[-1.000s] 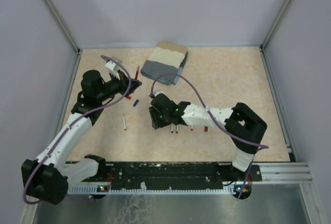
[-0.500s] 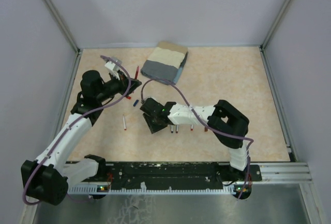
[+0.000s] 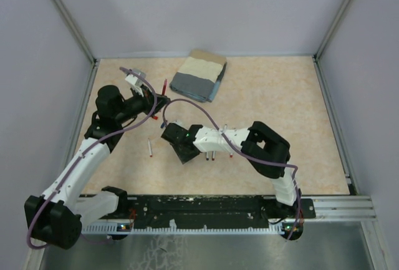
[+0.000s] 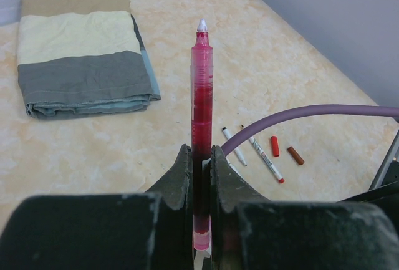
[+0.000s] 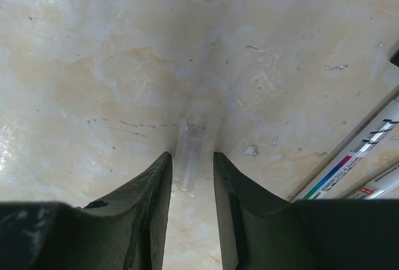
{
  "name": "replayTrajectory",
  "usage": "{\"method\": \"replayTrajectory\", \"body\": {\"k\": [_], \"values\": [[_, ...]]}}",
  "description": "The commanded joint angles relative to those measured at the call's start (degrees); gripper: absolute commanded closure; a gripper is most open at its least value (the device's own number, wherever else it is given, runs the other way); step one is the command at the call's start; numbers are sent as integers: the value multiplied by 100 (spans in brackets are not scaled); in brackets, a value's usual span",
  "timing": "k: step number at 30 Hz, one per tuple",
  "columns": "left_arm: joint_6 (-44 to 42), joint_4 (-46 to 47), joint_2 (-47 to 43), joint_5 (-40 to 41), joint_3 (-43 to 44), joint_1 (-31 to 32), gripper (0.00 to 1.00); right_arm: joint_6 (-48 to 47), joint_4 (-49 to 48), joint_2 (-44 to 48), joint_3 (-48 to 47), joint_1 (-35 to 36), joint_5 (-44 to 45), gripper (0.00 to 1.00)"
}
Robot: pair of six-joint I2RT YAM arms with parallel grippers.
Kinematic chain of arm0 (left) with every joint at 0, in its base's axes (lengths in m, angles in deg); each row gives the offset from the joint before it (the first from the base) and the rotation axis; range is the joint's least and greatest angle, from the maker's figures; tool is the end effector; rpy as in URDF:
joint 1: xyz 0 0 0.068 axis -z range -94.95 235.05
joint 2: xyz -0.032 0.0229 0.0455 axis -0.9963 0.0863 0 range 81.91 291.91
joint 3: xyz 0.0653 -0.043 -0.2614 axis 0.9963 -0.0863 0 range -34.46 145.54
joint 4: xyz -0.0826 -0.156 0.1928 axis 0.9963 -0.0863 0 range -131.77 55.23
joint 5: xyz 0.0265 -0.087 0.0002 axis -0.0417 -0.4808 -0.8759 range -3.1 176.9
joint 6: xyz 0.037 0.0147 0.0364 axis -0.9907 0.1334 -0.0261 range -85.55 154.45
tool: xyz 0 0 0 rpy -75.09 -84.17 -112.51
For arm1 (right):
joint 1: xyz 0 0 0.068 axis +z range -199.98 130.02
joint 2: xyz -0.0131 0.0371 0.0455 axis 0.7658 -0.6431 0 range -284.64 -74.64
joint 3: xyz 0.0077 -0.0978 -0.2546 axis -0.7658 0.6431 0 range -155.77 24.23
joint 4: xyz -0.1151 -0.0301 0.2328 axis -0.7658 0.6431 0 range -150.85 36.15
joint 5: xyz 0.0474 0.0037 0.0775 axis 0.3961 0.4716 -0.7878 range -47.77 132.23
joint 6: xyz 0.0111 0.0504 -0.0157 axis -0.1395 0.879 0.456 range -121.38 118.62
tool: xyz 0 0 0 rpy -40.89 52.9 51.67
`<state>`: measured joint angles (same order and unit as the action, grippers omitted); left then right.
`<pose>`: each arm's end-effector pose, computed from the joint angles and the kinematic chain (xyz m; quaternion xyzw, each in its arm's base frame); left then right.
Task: Insert the pens into the pen caps
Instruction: Pick up the pen cap from the center of the board, then place the pen cap at the center of the board.
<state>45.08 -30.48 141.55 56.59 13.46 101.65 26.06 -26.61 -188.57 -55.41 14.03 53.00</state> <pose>0.2273 -0.0865 0.3369 0.2100 0.7153 -0.3408 0.5728 0.1827 0.3595 0.1650 -0.2903 0.9343 0.0684 0.1955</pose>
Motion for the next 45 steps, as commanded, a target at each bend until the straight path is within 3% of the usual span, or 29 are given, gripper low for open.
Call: {"method": "replayTrajectory", "body": {"k": [1,5,10,15,27,33,39,45], "values": [[-62,142,-134,-56,-54,-26,100,-66,314,-204,-298,33,334,68],[-69,143,-154,-46,-50,-26,100,-57,372,-297,-323,45,283,74],[-71,126,-154,-17,-54,-28,100,-30,270,-327,-290,46,55,93],[-72,117,-154,1,-55,-26,100,75,-73,202,14,13,212,100],[-9,70,-76,214,-43,-25,100,359,-2613,3239,2853,-909,-383,100],[-26,-285,281,238,190,96,100,-271,-4138,4634,4071,-978,-339,100],[-33,-613,661,308,424,713,100,-988,-6032,5783,5155,-974,-108,100],[386,-300,836,352,166,1247,100,-1714,-7218,6170,5581,-976,-126,100]]}}
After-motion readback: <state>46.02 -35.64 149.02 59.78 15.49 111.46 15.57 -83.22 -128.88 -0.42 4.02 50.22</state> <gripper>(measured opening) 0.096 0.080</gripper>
